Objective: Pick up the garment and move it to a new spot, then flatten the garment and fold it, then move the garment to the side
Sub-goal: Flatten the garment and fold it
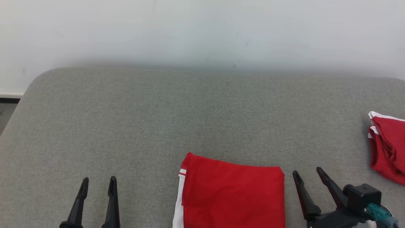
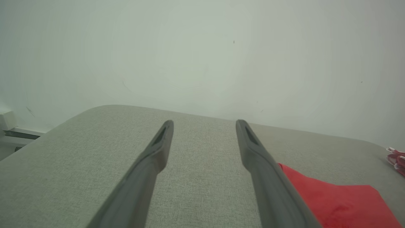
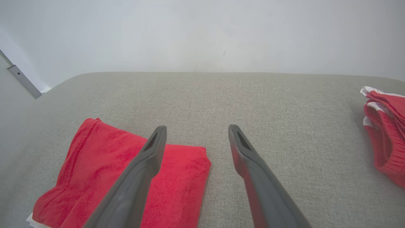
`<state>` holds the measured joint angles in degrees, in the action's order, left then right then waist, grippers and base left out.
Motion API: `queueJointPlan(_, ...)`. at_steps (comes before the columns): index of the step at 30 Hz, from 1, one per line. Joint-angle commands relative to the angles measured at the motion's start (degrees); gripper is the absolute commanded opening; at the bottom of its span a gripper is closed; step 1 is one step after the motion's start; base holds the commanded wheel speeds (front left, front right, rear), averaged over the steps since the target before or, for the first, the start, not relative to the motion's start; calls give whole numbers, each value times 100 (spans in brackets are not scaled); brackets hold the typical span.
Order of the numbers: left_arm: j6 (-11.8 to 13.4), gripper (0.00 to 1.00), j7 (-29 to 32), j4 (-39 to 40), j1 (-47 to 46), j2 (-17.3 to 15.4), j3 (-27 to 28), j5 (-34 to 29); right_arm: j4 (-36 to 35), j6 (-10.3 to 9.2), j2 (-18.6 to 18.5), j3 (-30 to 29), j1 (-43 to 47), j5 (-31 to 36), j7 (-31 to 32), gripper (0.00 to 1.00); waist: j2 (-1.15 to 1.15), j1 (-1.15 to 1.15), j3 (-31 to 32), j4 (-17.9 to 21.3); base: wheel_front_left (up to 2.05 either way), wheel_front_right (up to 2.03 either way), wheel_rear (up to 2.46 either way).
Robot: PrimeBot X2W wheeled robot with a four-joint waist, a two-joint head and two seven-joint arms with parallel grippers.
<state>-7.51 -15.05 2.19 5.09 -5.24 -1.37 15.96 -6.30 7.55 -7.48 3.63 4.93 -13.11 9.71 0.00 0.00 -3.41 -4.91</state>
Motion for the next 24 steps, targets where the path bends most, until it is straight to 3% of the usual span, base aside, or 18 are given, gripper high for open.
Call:
queueJointPlan(1, 9, 100, -18, -36, 104, 15, 34, -21, 112, -13, 24, -59, 78, 34, -215, 100, 0, 0, 72, 73, 0, 0, 0)
queueJointPlan(12, 9, 100, -18, -142, 282, 69, 355, -52, 1021, -13, 116, -249, 5, 278, -1405, 100, 0, 0, 287, 232, 0, 0, 0)
queueJointPlan(24, 9, 100, -18, -88, 344, 140, 476, -119, 1173, -13, 251, -307, -129, 519, -1564, 100, 0, 0, 363, 300, 0, 0, 0)
